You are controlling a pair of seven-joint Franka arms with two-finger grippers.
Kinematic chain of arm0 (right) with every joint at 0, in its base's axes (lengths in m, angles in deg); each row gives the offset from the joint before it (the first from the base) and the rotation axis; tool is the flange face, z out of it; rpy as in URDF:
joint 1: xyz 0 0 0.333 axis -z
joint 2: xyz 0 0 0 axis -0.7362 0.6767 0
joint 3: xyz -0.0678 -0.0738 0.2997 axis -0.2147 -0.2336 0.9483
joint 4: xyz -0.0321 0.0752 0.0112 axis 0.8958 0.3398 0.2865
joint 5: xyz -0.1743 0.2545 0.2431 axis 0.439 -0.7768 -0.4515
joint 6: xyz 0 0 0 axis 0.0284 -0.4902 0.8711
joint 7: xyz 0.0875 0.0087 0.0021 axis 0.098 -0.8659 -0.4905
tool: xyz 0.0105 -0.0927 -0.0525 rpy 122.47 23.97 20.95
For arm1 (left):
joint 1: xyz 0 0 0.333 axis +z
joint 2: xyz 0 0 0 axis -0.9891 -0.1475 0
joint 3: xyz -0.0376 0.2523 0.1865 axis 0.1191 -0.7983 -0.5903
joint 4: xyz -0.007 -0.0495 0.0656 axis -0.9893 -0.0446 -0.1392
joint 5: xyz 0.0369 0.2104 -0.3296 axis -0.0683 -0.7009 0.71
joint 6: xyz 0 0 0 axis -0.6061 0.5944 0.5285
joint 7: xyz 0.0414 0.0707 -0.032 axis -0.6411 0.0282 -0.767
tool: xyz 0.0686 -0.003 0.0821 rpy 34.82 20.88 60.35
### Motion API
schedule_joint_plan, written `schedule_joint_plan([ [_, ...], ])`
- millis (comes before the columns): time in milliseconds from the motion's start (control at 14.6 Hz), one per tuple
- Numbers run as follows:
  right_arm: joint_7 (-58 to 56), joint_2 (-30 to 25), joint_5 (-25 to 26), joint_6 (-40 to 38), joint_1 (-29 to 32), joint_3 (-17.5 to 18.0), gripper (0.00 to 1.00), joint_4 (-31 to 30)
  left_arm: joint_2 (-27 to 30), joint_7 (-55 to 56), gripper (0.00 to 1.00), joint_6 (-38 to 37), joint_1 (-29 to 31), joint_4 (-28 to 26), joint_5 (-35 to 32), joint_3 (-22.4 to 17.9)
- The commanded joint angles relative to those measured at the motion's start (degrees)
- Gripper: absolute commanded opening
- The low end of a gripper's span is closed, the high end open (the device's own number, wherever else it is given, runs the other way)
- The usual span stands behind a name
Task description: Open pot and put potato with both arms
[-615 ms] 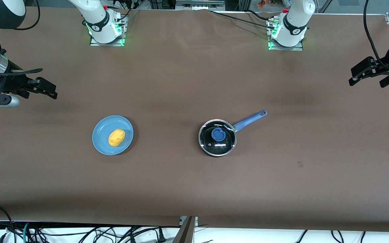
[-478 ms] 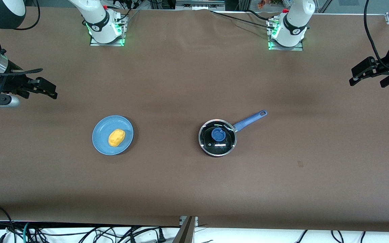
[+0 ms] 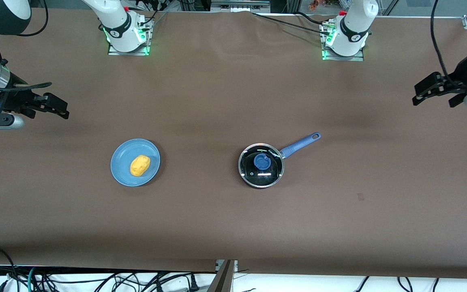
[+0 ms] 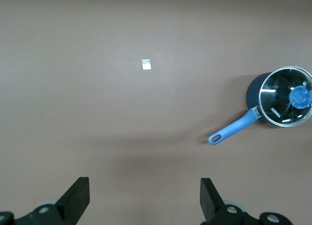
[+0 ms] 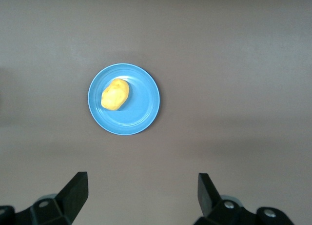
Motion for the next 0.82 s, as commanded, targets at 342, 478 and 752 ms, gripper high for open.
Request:
schedule_joint_plan([
  [342,1.0,0.11,0.33,-0.98,0.08,0.66,0.99,0.78,-8.91,25.9,1.0,-0.41,-4.52,4.86,-1.48,12.83],
  [478,0.82,0.11,0.42,-0.98,-0.19,1.01,0.99,0.95,-14.44,34.25,1.0,-0.41,-10.48,8.46,-3.93,13.2],
  [752,0.38,2.04,0.59,-0.02,-1.86,1.28,0.99,1.13,-24.29,48.16,1.0,6.07,-16.49,12.96,-4.83,13.02],
])
